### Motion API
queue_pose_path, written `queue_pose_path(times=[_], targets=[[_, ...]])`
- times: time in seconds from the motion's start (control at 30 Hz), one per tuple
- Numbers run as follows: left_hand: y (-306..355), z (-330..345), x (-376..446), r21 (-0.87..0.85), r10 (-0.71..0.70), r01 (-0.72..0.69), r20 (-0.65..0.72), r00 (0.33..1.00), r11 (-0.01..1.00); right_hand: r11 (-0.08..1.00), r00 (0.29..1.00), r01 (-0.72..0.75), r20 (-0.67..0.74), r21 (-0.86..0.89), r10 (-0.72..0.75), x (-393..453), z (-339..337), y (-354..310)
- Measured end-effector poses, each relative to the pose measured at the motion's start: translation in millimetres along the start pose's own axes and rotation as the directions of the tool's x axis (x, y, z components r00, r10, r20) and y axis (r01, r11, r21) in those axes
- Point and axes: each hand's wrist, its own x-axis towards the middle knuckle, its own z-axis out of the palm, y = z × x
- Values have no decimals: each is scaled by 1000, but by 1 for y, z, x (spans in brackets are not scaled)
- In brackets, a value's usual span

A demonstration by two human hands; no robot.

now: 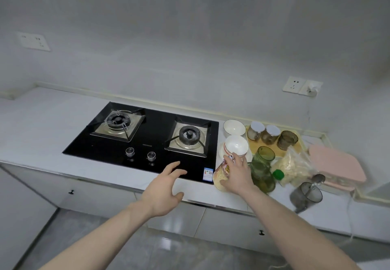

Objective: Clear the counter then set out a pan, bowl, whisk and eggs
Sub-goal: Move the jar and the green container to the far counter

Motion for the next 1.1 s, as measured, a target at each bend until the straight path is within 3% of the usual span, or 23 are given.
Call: queue_pose_path(times=[0.1, 0.17, 0.33, 0.67, 0.77, 0.93, 1.1], targets=[[-4, -11, 7, 15, -26, 26, 0, 1000, 1000, 996, 986, 7, 168, -85, 8, 33, 0, 6], [-7, -17, 11, 29, -36, 37, -13, 999, 999, 998, 979, 6, 203, -66, 7, 41, 3, 11], [-12, -27, 37, 23, -65, 65, -37, 997, 998, 999, 990, 25, 143, -29, -20, 49, 10, 24], [-11, -18, 63, -2, -81, 81, -59, 995, 997, 999, 984, 45, 173, -30, -39, 55, 2, 24], [-19, -24, 45, 5, -124, 125, -75, 989, 992, 988, 985, 155, 72, -5, -154, 53, -16, -6], [-66, -58, -37, -15, -284, 287, -205, 937, 958, 791, 853, 500, -47, 352, -519, 31, -46, -135], [-122, -111, -162, -72, -472, 492, -433, 768, 867, 561, 614, 717, 8, 414, -790, -10, -39, -287]])
